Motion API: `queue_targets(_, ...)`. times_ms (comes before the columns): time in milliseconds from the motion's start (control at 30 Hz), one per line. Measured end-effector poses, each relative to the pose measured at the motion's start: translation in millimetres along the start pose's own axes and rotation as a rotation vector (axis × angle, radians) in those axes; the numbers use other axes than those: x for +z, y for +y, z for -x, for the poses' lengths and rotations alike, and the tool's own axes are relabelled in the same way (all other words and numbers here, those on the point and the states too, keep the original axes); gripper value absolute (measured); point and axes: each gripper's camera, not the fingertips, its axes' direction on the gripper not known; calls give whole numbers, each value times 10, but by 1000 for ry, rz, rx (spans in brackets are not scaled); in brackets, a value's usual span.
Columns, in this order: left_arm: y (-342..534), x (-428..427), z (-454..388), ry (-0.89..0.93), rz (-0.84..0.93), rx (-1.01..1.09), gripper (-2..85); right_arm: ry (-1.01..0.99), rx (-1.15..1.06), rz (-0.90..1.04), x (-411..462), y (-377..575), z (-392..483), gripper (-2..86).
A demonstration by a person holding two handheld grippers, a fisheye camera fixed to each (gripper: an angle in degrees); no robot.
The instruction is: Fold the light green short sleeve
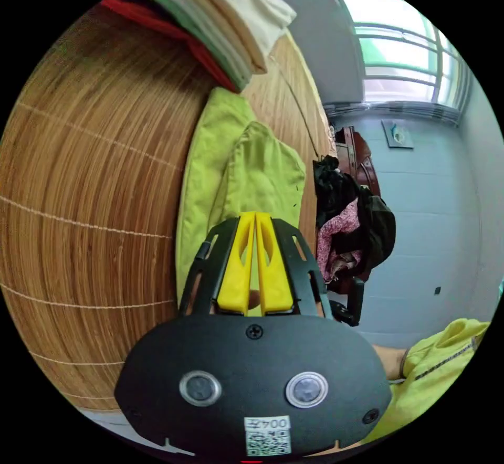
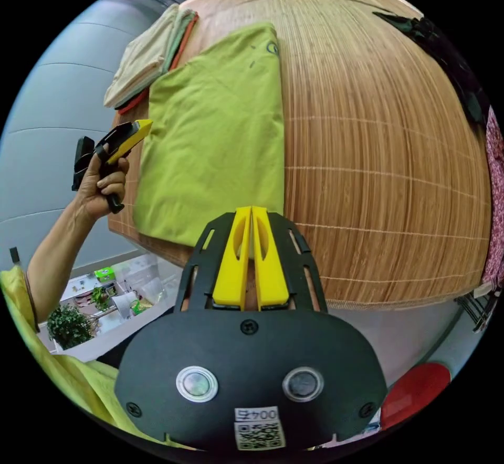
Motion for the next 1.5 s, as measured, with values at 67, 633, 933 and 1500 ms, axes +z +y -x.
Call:
queue_targets(67, -152, 47, -99, 10, -34, 64, 2, -38, -41, -47, -152, -88, -38, -6)
queue_targets(633, 421, 14, -148, -167, 0, 159, 2, -89, -167, 74, -46, -134, -131, -4)
queue_targets(933, 974, -120, 30, -229, -73, 41, 5, -93, -130, 85, -96, -257, -237, 64)
queue_targets(1500, 2652, -224, 405, -24, -211, -420, 61, 336, -1290, 31, 1116, -114, 1993, 179)
